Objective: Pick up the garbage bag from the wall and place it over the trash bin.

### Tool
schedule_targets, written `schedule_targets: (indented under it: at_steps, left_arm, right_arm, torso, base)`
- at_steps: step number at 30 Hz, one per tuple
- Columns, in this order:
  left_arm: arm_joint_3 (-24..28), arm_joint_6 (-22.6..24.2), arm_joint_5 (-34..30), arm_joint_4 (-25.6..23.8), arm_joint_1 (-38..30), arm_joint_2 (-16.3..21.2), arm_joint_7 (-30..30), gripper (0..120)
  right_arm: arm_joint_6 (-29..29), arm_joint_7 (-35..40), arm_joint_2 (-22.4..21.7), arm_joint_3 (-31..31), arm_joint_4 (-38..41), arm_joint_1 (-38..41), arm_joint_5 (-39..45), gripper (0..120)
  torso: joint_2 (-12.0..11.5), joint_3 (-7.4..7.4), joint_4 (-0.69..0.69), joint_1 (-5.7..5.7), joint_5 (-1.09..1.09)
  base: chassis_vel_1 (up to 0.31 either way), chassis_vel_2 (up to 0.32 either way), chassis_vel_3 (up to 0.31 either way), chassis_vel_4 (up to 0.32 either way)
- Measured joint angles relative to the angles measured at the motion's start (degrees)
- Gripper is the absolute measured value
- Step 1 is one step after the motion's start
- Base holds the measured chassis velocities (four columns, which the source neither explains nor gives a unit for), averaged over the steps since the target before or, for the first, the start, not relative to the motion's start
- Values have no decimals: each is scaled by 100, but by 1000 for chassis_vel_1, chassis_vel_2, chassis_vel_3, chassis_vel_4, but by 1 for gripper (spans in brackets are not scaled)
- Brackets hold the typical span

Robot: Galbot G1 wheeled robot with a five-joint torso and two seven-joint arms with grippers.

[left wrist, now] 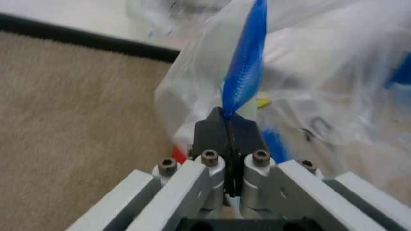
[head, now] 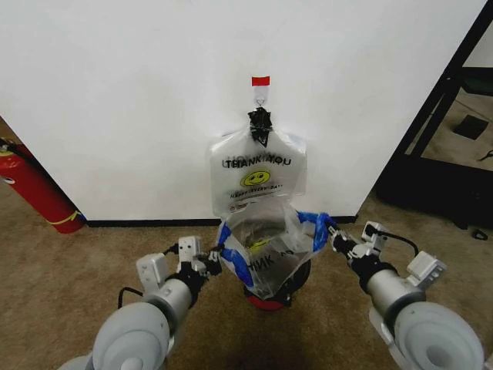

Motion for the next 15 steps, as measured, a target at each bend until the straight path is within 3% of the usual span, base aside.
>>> schedule_targets:
  at_steps: [5, 9, 15]
  left_arm:
    - [327, -5, 229, 574, -242, -241, 45, 0]
    - [308, 11, 214, 349, -156, -151, 25, 0]
    - [-115, 221, -116, -338, 138, 210, -46, 0]
  right_arm:
    - [-49, 342, 168, -258, -502, 279, -147, 0]
    - [-227, 501, 97, -238, -390, 235, -129, 0]
    - [-683, 820, -185, 241, -25, -18, 313, 0]
  torso:
    - [0, 1, 0, 0, 1]
    - [0, 1, 1, 0, 1]
    - [0, 0, 0, 0, 1]
  base:
    - [0, 0, 0, 0]
    - [0, 0, 0, 0]
    - [0, 0, 0, 0]
